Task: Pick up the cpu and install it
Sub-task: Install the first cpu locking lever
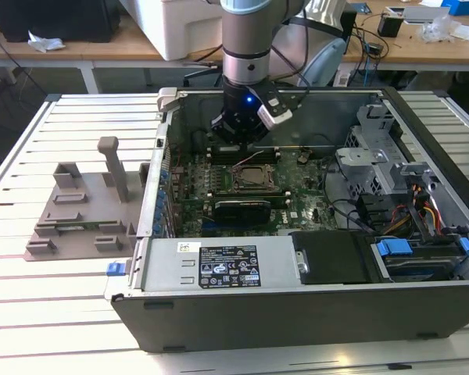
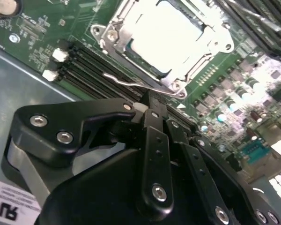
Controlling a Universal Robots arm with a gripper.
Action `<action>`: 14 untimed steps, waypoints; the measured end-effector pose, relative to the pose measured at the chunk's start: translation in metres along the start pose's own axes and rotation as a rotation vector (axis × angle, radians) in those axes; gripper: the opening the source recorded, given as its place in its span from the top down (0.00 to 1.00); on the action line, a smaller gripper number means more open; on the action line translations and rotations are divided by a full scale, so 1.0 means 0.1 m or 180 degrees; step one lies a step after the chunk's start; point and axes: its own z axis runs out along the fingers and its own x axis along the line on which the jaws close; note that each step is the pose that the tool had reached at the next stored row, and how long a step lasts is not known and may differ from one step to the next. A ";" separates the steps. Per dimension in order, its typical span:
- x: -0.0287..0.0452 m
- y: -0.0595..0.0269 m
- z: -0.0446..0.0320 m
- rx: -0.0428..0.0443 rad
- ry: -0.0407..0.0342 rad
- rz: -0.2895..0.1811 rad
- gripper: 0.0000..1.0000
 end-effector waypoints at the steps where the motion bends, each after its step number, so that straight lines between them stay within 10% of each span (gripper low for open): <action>1: -0.017 0.002 0.004 0.0000 0.0000 0.0000 0.89; 14: -0.265 -0.027 0.073 0.0000 0.0009 0.0000 0.89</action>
